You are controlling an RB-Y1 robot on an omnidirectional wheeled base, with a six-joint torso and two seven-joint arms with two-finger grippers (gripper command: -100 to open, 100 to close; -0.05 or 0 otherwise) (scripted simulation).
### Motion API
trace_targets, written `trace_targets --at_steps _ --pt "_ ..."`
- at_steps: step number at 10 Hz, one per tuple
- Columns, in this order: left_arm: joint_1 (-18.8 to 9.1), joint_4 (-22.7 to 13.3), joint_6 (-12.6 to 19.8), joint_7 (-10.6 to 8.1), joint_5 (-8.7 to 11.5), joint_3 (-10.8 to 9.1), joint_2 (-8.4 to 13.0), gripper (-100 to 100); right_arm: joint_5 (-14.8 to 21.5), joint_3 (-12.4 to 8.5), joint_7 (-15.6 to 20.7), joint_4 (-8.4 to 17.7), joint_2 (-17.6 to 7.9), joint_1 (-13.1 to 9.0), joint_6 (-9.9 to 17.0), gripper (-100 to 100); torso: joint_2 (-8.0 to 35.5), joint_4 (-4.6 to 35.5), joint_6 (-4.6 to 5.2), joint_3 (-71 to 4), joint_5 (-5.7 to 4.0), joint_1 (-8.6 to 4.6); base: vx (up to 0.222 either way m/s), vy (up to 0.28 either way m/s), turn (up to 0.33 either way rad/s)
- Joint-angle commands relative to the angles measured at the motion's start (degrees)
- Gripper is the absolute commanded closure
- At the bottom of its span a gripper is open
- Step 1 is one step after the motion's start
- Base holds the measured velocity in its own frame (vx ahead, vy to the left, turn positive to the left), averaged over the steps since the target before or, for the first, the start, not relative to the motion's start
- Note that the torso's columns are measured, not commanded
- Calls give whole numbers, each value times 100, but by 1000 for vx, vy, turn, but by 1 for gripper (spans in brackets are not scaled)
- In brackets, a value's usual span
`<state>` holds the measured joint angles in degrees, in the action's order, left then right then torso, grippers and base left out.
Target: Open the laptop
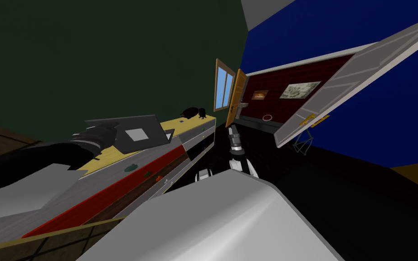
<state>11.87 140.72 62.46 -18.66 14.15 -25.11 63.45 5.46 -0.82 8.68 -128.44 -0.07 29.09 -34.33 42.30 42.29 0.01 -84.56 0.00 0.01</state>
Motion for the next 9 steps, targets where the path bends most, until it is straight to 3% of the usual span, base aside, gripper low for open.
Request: trace_targets --at_steps 1,5,7,8,9 --pt "-84 212 391 -101 114 -114 279 -100 0 0 0 0 0 0 0 0 0 0 -2 0 0 -1 -22 15 -31" --pt "-167 757 712 -182 220 -211 515 -100 0 0 0 0 0 0 0 0 -3 -1 0 -2 -1 -3 -16 8 -23" --pt "-162 739 734 -196 176 -176 482 -100 0 0 0 0 0 1 0 0 -5 -2 -1 -3 1 -1 0 0 0" --pt "-162 737 733 -195 176 -177 482 100 0 0 0 0 0 1 0 0 -5 -1 -1 -3 0 -1 0 0 0" --pt "-222 711 968 -250 463 -303 713 100 0 0 0 0 0 1 0 0 -3 -1 -1 -2 0 -1 22 19 -70"
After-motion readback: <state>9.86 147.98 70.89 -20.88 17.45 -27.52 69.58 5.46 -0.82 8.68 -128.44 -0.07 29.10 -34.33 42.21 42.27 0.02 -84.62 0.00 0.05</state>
